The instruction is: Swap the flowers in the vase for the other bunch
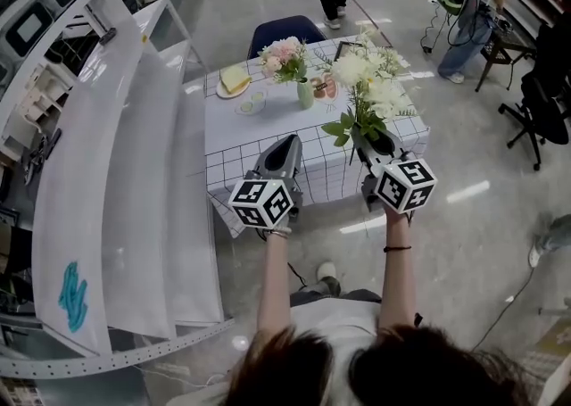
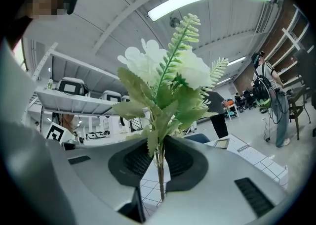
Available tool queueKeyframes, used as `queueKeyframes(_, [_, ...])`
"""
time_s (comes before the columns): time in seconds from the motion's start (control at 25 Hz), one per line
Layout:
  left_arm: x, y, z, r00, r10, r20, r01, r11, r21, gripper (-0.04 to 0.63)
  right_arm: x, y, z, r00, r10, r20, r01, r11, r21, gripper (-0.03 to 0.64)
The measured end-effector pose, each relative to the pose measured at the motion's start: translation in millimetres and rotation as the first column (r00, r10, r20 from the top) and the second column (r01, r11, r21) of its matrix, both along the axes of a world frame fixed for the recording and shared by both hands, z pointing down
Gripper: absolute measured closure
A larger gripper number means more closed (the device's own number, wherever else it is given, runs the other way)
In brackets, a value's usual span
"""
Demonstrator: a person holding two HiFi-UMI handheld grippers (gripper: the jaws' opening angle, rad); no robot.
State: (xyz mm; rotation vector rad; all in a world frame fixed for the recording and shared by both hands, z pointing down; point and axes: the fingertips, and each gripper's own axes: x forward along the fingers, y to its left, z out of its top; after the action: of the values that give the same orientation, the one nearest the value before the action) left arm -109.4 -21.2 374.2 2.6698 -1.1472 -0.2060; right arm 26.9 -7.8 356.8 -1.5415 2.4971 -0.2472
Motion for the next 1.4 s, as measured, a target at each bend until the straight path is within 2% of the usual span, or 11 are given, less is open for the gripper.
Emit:
queueKeyframes(0.52, [-34, -39, 2, 1.000, -0.012, 0.003, 0.012, 1.000, 0.000, 0.581, -12, -36, 1, 0.999, 0.040, 0.030, -0.040, 0.999, 0.005, 0.552])
queueKeyframes(1.04, [-41, -53, 23, 1.000, -0.026, 0.004, 0.026, 0.998, -0.055, 0.581, -6, -51, 13, 0.997, 0.062, 0.043, -0.061, 0.998, -0.026, 0.552])
queueKeyframes(1.4, [-38, -82, 22, 0.998, -0.058, 0.007, 0.059, 0.997, -0.055, 0.581, 0, -86, 16, 0.997, 0.031, 0.070, -0.029, 0.999, -0.032, 0.552])
